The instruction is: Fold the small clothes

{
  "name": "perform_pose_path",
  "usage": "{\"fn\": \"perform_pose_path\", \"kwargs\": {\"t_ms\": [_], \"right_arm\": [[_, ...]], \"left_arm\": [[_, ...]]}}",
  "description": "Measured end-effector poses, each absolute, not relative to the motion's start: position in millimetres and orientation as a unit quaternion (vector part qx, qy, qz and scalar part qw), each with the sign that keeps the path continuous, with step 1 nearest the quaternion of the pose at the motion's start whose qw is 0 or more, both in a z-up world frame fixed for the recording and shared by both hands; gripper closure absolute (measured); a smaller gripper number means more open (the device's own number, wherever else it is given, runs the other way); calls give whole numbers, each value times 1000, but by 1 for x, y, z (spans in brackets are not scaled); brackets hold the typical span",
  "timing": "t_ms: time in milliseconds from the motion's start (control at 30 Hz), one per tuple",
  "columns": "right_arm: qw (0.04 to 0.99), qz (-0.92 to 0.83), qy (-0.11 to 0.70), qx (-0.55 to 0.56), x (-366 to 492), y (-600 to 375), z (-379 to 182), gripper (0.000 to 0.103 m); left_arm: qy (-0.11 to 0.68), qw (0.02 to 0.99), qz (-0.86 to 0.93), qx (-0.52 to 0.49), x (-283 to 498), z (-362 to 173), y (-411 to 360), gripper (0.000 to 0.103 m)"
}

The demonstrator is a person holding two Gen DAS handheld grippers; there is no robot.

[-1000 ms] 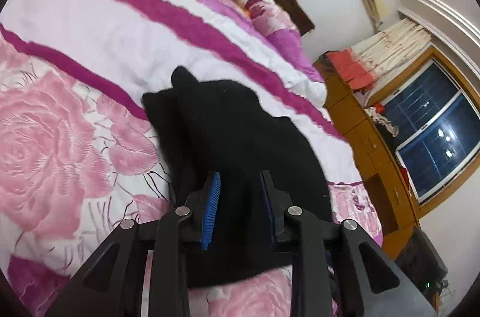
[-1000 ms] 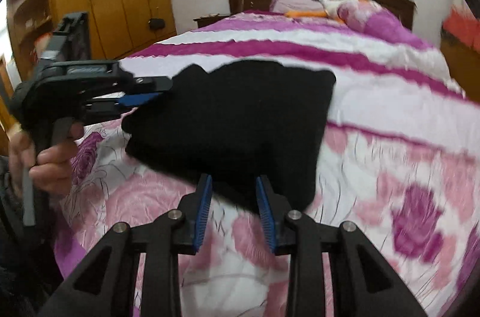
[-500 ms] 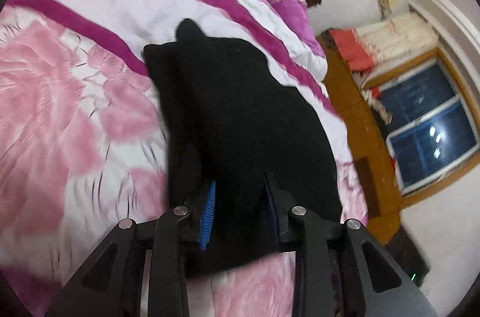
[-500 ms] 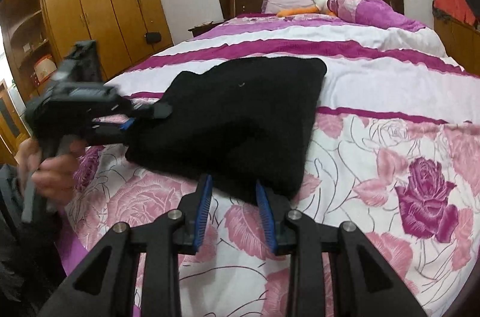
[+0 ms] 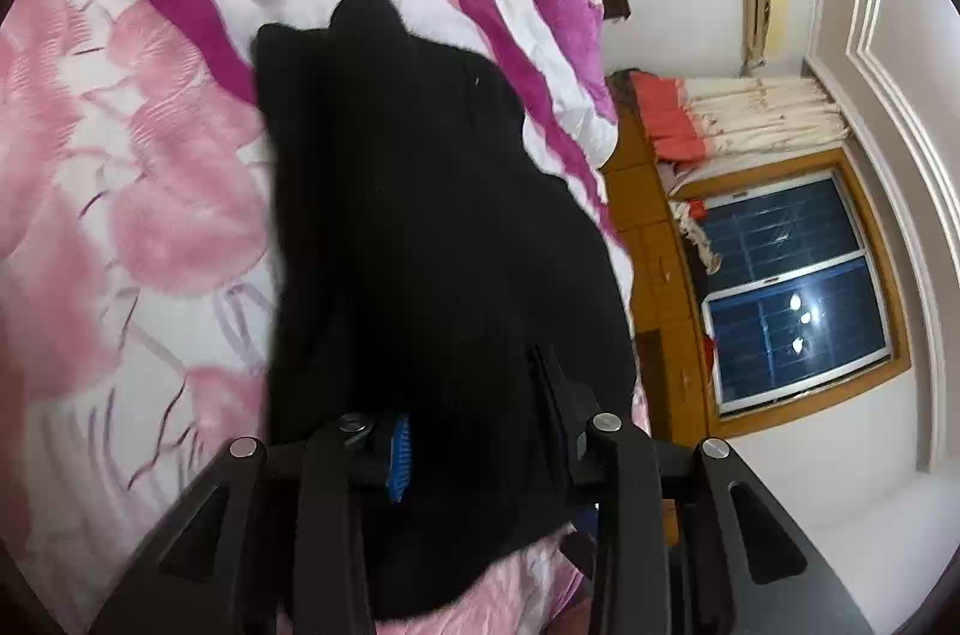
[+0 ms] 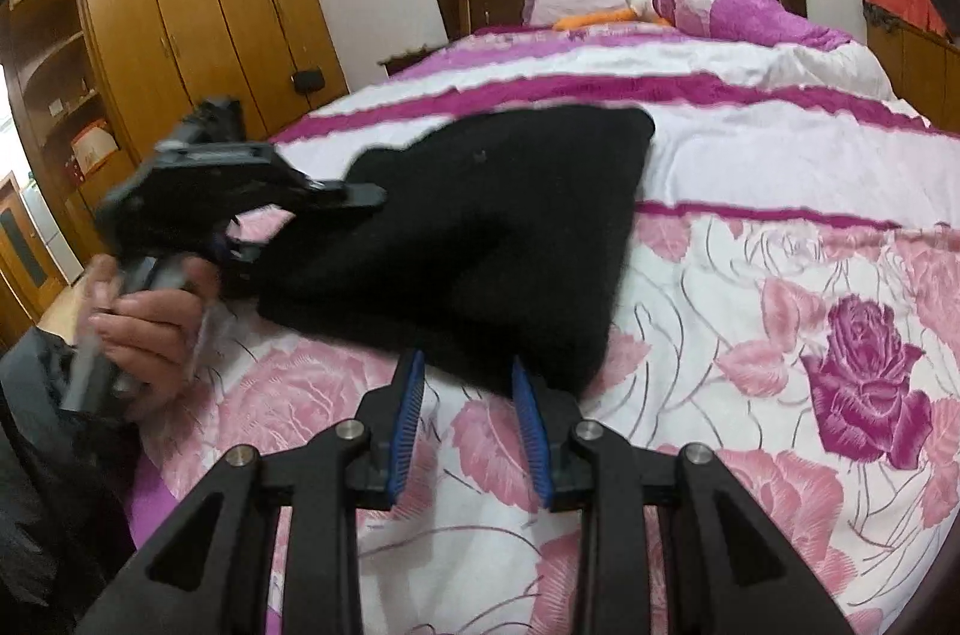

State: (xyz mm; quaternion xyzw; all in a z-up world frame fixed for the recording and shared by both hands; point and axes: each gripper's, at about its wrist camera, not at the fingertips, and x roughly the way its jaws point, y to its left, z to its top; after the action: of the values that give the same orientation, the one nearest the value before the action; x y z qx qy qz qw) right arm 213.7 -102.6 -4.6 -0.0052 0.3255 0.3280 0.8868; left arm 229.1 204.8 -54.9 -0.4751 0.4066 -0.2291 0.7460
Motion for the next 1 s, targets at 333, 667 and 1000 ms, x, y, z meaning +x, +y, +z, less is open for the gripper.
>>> {"fn": "perform_pose_path", "kwargs": {"t_ms": [333, 667, 1000], "right_arm": [[911, 268, 313, -23, 233, -91, -27, 103], [912, 240, 331, 21, 246, -101, -38, 103], [903, 267, 329, 72, 234, -123, -26, 103]], "left_arm": [[363, 764, -228, -482, 205, -45, 220, 103], [401, 781, -163, -451, 191, -36, 247, 103], [381, 807, -96, -441, 164, -29, 274, 103]]}}
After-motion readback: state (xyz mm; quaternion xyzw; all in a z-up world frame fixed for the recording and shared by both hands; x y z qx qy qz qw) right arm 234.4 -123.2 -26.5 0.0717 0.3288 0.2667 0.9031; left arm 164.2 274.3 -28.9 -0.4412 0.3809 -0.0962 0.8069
